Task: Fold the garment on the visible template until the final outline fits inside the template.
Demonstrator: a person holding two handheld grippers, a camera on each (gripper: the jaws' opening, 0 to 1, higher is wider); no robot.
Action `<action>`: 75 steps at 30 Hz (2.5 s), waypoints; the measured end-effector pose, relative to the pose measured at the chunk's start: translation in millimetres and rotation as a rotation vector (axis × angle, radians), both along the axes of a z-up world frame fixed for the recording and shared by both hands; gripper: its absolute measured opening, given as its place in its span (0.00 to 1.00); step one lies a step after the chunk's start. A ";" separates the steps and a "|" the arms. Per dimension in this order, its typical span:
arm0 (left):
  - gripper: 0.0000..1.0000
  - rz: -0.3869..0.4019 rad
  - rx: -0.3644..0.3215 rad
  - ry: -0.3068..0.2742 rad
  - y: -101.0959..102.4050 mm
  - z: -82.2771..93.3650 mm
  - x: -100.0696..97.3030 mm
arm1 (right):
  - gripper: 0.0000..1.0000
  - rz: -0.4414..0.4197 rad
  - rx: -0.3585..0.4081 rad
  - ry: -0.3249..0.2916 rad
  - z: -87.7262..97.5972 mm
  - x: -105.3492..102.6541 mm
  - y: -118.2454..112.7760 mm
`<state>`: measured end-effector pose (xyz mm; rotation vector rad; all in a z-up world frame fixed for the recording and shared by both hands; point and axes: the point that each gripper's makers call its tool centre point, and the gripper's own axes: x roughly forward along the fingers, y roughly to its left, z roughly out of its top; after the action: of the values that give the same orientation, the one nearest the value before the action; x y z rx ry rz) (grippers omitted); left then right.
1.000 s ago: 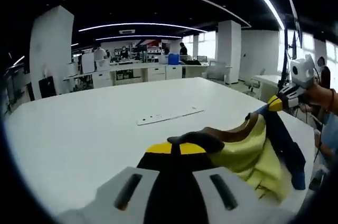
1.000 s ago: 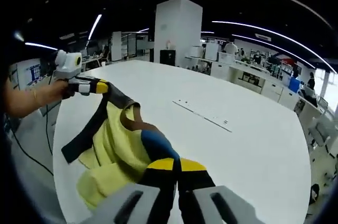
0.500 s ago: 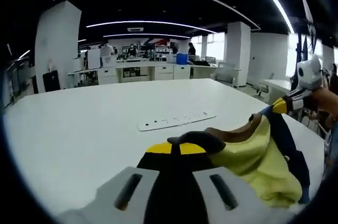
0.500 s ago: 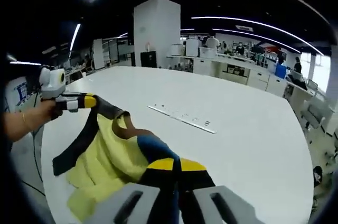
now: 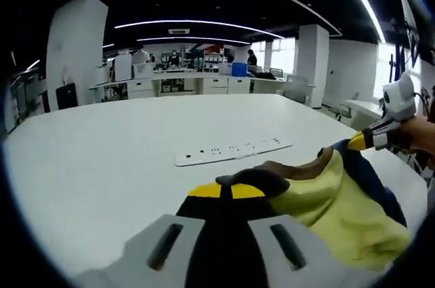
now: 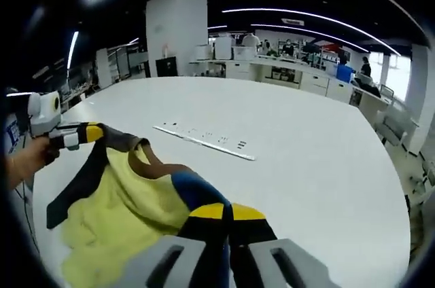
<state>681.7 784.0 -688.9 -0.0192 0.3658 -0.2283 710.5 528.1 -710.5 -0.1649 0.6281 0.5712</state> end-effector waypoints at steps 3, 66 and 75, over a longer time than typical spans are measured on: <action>0.00 0.000 -0.005 0.019 0.3 -8.8 3.6 | 0.00 -0.009 0.009 0.040 -11.2 3.7 -1.1; 0.69 -0.154 -0.003 0.030 19.6 21.6 -95.2 | 0.82 0.125 0.094 0.142 22.0 -116.5 18.1; 0.68 -0.177 0.009 0.050 25.3 13.5 -130.8 | 0.79 0.130 0.115 0.161 17.7 -145.1 21.0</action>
<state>550.9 809.4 -675.4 0.0162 0.4184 -0.4023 565.4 549.1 -692.8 -0.0520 0.7424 0.7495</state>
